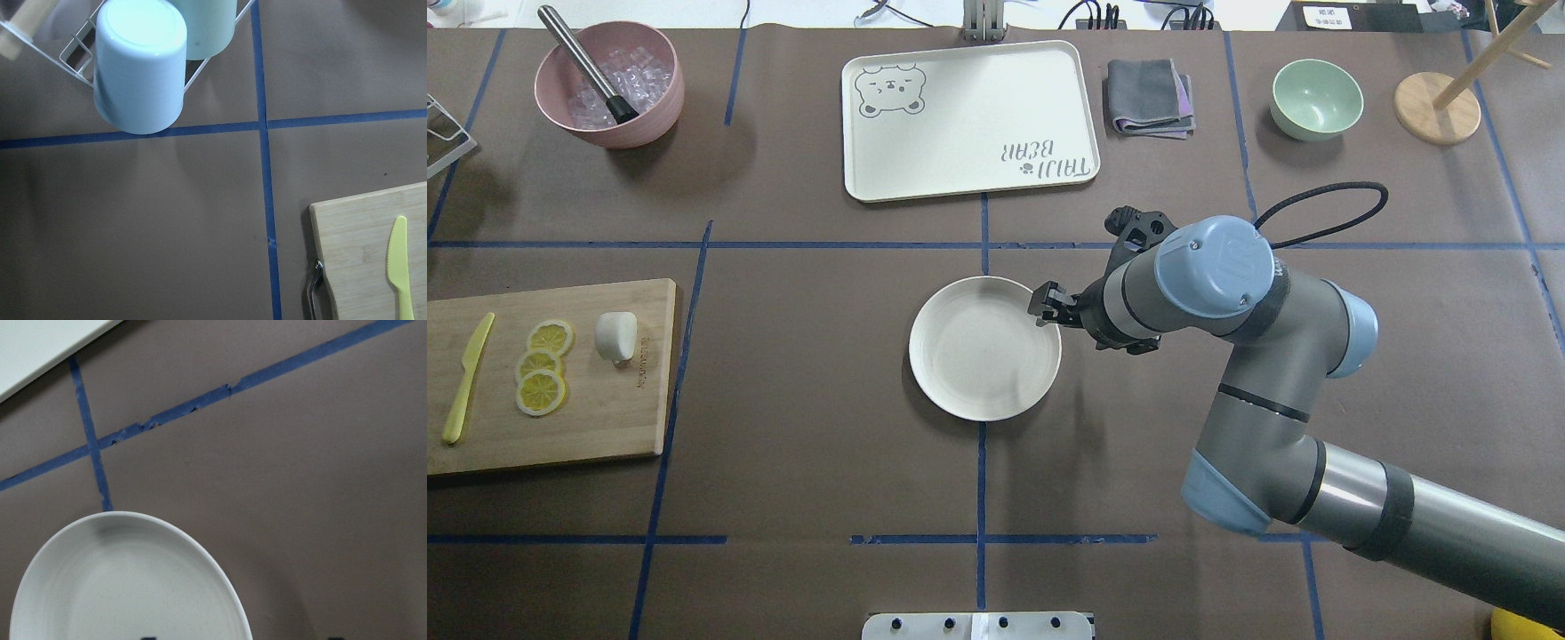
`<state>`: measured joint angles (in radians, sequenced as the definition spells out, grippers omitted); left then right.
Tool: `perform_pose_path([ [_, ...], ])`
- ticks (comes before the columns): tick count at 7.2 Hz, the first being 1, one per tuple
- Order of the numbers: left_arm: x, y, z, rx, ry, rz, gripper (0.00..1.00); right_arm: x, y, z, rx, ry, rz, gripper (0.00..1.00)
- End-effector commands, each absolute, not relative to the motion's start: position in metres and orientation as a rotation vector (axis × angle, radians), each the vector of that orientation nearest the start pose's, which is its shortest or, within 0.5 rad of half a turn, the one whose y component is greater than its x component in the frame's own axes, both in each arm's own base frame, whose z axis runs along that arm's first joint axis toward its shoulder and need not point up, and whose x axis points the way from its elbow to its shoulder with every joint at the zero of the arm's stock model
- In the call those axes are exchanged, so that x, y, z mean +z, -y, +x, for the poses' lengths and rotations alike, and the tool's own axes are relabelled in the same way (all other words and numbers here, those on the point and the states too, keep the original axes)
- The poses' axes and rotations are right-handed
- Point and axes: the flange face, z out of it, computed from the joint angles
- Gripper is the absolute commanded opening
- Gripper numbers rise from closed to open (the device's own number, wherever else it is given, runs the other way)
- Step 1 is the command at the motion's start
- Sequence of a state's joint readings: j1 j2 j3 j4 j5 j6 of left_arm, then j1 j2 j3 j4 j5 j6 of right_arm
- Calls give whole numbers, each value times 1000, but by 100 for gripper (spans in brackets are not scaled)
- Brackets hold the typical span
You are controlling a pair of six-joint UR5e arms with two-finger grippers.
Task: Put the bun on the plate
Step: 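Release the plate and raise the right gripper while the left arm reaches out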
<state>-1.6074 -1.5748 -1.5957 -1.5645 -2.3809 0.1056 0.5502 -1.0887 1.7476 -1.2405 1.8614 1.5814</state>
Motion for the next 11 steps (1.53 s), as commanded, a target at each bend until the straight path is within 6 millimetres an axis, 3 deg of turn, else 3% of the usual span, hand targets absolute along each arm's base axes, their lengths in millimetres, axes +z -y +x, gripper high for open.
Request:
perform_pose_path([
  [1, 593, 494, -36, 43, -812, 71, 100, 259, 437, -451, 342, 908, 12, 100],
  [3, 534, 467, 33, 28, -835, 31, 100, 263, 462, -399, 215, 783, 70, 100],
  [5, 484, 446, 92, -31, -889, 15, 100, 289, 490, -347, 146, 757, 79, 100],
  [7, 466, 428, 184, -101, -857, 6, 100, 325, 505, -307, 77, 714, 111, 100],
  [8, 468, 418, 218, -126, -802, 19, 100, 344, 510, -276, 45, 721, 97, 100],
  [10, 464, 419, 261, -112, -769, 43, 100, 395, 510, -193, -29, 735, 95, 100],
  [11, 464, 434, 277, -120, -760, 51, 100, 418, 509, -155, -53, 745, 92, 100],
])
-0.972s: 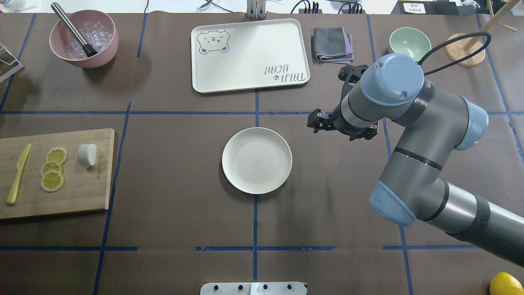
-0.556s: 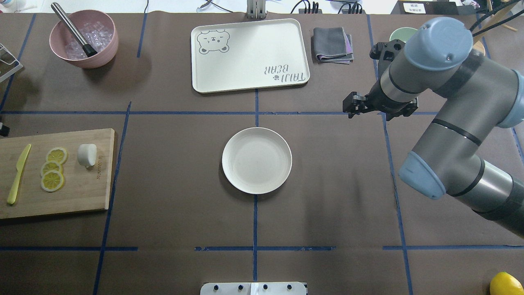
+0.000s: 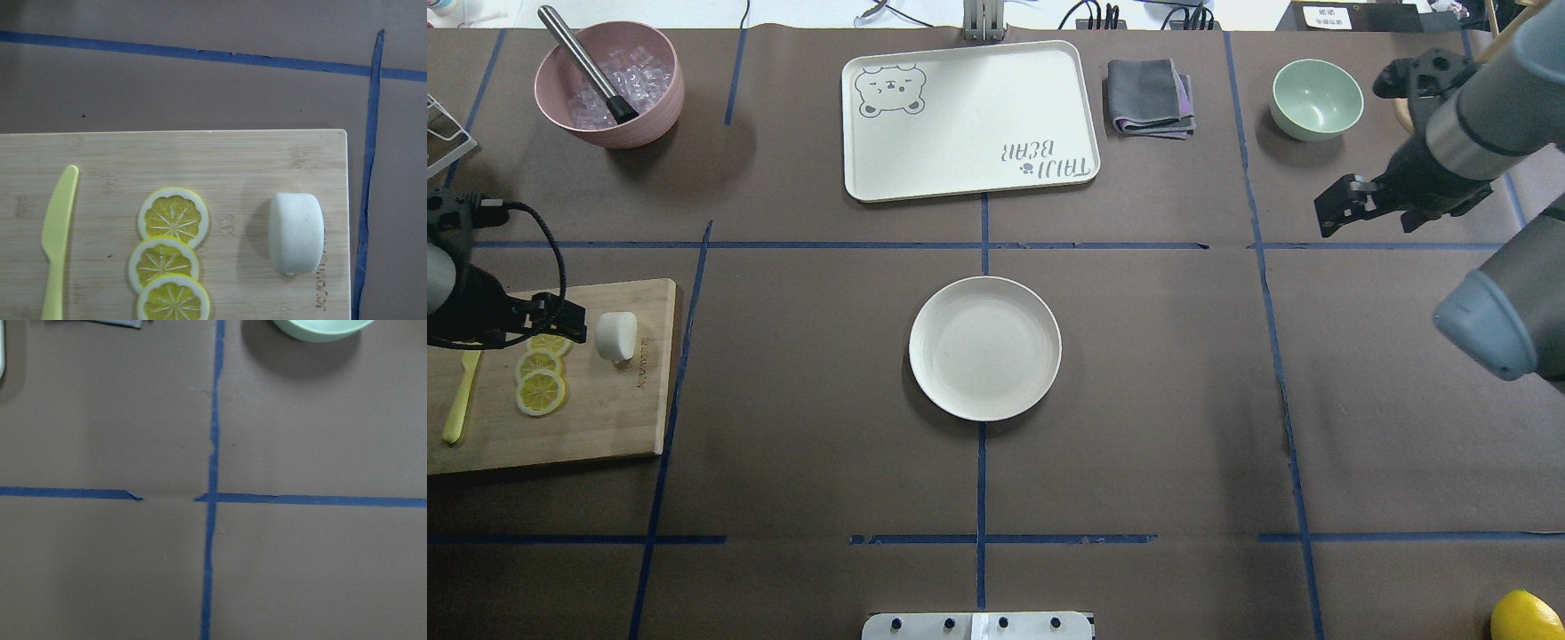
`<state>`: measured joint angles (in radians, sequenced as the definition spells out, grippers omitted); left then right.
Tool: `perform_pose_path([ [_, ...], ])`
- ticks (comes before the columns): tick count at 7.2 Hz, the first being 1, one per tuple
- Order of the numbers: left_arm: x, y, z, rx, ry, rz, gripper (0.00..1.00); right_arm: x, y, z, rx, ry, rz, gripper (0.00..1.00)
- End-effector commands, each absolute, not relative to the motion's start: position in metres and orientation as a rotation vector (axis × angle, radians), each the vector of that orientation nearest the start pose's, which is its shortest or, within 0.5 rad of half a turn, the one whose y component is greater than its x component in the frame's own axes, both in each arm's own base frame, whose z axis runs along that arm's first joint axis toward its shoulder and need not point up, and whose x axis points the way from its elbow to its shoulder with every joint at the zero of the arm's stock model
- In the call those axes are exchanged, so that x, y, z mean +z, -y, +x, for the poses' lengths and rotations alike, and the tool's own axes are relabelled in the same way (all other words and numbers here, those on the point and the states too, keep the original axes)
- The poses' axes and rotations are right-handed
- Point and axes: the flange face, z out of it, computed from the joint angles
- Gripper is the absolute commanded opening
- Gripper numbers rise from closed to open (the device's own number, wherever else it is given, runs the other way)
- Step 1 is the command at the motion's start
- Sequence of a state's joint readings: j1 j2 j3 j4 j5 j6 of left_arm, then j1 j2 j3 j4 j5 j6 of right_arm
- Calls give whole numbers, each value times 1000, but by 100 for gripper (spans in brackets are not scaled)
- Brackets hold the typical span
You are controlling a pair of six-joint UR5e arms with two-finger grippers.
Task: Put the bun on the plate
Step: 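Release the plate and raise the right gripper while the left arm reaches out, then lower the left gripper onto the white bun on the cutting board and grasp it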
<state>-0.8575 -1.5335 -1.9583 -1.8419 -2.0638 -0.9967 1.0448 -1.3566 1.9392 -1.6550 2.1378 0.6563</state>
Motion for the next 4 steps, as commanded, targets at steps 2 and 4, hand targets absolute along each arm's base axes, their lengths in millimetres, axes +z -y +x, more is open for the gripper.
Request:
perform_pose_path([
  [2, 475, 452, 306, -104, -767, 53, 100, 453, 505, -99, -75, 747, 97, 100],
  [4, 496, 455, 313, -95, -778, 62, 100, 461, 503, -84, -58, 754, 92, 100],
])
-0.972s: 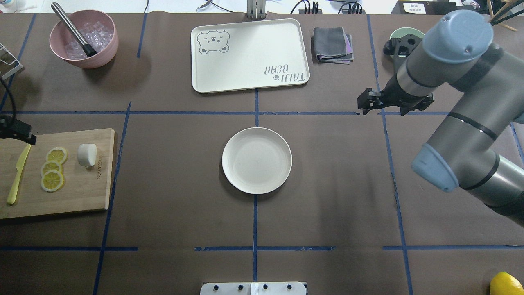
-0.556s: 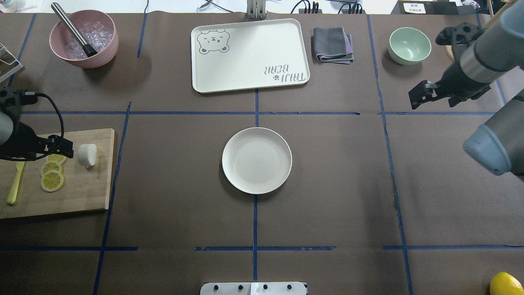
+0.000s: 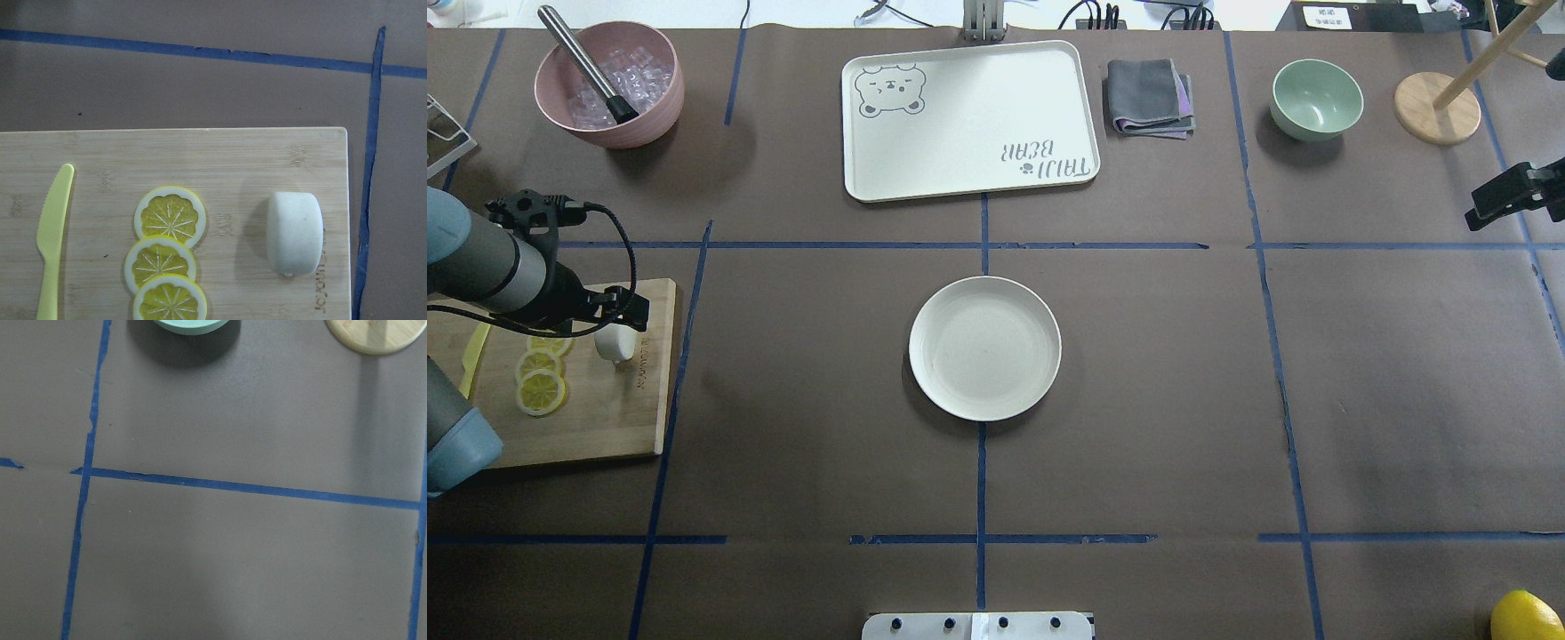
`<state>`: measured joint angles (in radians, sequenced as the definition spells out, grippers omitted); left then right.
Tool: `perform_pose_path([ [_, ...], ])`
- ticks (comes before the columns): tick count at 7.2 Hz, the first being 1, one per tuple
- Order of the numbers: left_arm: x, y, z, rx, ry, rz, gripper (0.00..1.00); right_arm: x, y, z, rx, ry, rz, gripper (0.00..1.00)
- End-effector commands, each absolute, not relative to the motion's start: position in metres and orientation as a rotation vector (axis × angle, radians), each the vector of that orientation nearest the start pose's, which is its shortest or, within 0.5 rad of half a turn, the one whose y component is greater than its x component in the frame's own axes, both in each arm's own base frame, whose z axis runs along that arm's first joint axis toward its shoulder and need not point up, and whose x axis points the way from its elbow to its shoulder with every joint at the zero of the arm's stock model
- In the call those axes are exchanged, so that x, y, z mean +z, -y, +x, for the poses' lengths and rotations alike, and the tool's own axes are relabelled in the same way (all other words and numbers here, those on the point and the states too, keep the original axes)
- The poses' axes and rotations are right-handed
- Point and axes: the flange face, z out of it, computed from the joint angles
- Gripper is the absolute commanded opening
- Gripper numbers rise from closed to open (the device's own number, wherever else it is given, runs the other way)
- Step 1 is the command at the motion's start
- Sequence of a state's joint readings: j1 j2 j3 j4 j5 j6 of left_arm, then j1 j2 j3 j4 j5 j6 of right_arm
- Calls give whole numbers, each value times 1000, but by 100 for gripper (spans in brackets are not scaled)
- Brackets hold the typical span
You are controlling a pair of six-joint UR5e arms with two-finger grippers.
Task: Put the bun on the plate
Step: 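Lower the left gripper onto the white bun on the cutting board and grasp it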
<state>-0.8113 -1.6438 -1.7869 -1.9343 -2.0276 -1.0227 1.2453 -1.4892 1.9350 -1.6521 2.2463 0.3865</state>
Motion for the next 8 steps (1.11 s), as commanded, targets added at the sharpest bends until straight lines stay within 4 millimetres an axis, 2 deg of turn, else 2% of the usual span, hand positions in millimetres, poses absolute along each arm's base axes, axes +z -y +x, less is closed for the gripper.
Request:
perform_pose_path([
  [1, 499, 453, 314, -90, -774, 57, 100, 462, 502, -81, -52, 758, 89, 100],
  [5, 503, 444, 323, -72, -770, 44, 99, 463, 502, -76, -41, 758, 90, 100],
  [8, 501, 443, 322, -72, -772, 46, 64, 463, 503, -72, -35, 759, 93, 100],
])
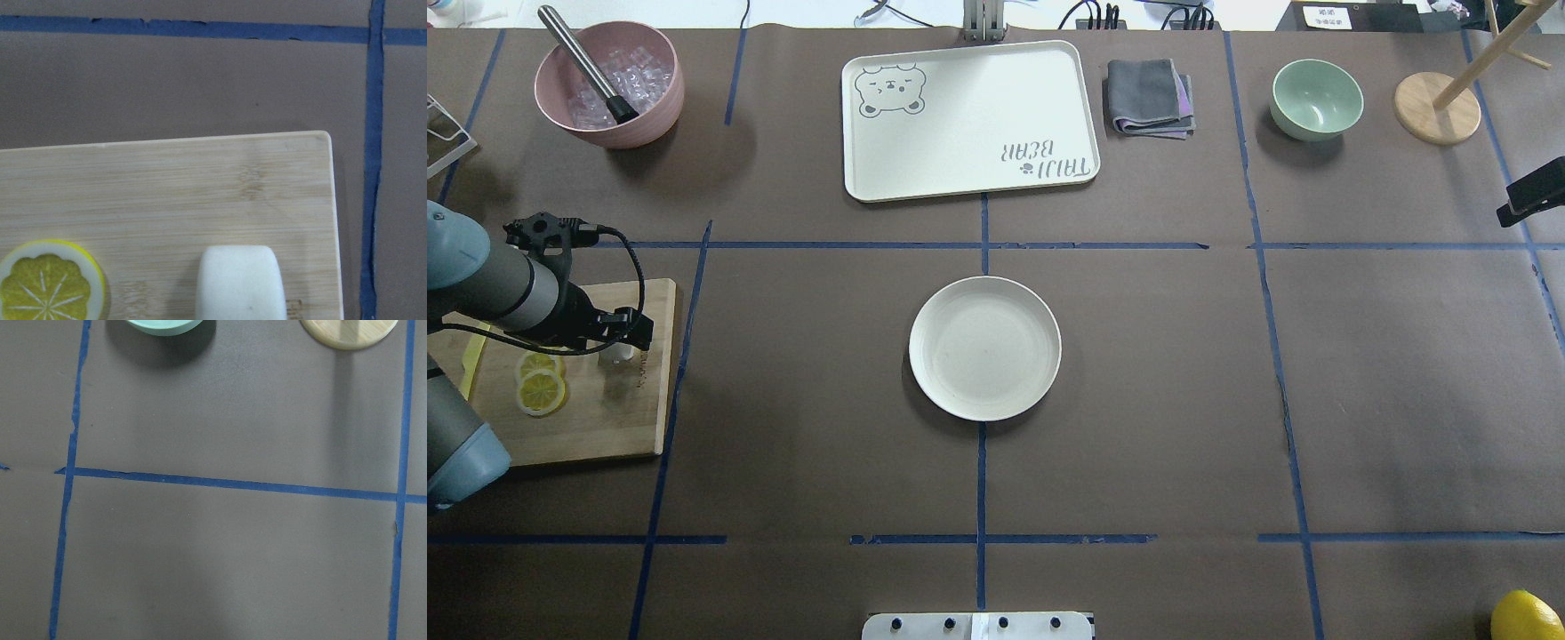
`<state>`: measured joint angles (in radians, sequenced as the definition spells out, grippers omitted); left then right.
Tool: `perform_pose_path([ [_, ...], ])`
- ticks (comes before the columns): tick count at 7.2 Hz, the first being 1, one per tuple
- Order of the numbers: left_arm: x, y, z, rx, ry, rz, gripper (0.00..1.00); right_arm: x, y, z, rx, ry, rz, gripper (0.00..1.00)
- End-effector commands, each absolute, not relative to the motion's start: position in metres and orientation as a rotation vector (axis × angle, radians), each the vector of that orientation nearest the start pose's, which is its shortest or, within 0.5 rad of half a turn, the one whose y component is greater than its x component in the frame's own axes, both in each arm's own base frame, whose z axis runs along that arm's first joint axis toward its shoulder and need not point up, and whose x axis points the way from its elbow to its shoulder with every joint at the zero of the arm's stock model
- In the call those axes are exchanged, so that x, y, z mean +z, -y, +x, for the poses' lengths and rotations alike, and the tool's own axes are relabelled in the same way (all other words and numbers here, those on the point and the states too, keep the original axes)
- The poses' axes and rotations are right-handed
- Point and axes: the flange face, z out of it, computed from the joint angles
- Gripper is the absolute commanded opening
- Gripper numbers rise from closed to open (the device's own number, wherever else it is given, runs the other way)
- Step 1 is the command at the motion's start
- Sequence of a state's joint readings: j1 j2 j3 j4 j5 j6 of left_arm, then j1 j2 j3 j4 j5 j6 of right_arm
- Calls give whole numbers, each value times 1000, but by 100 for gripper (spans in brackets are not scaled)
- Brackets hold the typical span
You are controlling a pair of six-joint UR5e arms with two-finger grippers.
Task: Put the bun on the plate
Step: 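Lower the left gripper onto the white bun on the cutting board and grasp it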
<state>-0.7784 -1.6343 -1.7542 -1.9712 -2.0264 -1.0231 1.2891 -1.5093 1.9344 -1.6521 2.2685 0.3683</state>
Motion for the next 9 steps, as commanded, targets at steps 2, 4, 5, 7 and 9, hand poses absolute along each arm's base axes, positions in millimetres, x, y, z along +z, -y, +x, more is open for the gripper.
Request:
perform_pose_path([
  [2, 499, 443, 319, -75, -771, 56, 45, 464, 502, -72, -35, 759, 91, 100],
  [4, 496, 445, 317, -79, -772, 67, 36, 464, 502, -72, -35, 759, 91, 100],
  [5, 495, 444, 316, -80, -774, 70, 32, 468, 497, -71, -33, 757, 86, 100],
  [7, 463, 441, 310, -72, -811, 96, 30, 470, 494, -61, -22, 769, 84, 100],
  [9, 421, 452, 321, -78, -807, 90, 30, 497, 480, -33, -54, 757, 88, 100],
])
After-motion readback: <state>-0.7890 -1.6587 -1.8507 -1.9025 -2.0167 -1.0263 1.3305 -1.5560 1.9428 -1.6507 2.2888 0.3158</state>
